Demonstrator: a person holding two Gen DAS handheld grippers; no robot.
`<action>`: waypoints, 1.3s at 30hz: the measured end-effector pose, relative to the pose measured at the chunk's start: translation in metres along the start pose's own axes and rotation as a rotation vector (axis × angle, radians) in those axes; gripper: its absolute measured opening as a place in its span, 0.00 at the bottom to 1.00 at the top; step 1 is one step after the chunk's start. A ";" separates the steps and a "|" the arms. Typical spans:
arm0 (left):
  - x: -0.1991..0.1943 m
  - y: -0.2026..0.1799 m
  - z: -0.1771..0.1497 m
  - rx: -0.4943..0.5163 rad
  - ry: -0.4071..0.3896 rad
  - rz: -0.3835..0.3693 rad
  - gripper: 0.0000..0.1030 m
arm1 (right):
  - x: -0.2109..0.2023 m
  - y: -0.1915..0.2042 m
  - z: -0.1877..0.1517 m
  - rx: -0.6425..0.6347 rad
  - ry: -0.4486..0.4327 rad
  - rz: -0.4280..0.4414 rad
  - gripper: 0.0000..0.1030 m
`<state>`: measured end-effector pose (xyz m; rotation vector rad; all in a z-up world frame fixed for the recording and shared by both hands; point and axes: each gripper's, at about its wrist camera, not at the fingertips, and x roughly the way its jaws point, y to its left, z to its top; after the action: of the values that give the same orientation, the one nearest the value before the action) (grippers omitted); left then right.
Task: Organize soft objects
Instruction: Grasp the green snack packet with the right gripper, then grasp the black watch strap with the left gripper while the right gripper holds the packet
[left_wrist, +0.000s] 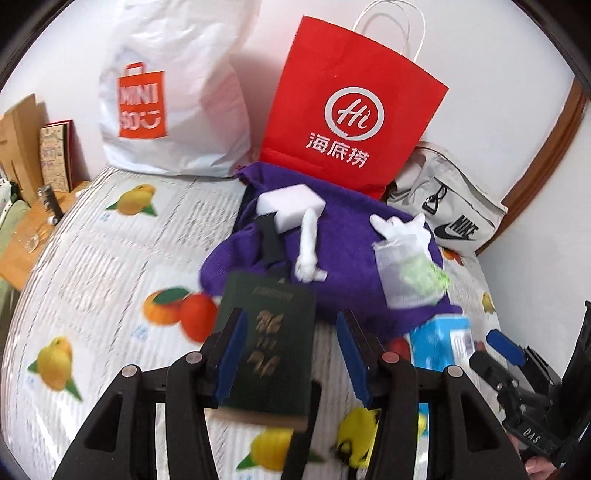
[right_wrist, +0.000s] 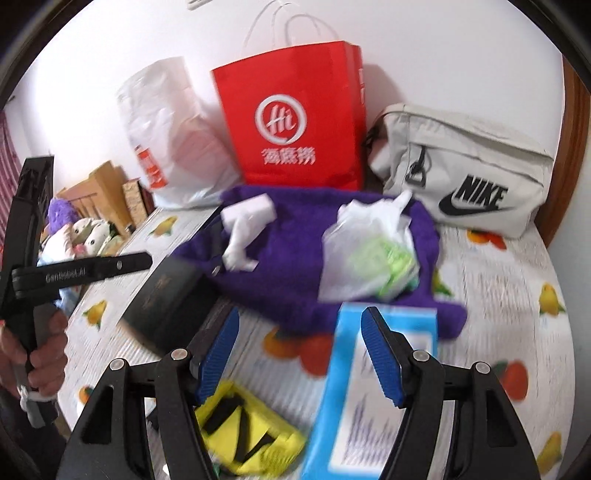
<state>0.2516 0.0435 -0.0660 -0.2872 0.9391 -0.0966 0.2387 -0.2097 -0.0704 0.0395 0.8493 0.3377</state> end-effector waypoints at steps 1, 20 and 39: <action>-0.004 0.003 -0.005 0.001 0.004 0.003 0.47 | -0.003 0.005 -0.007 -0.004 0.008 -0.002 0.67; -0.020 0.043 -0.098 0.064 0.081 -0.003 0.47 | -0.014 0.079 -0.138 -0.117 0.190 0.015 0.68; 0.003 0.018 -0.135 0.177 0.142 -0.029 0.47 | -0.031 0.098 -0.194 -0.167 0.120 0.009 0.25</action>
<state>0.1436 0.0328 -0.1488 -0.1307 1.0604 -0.2280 0.0484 -0.1455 -0.1595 -0.1331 0.9374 0.4217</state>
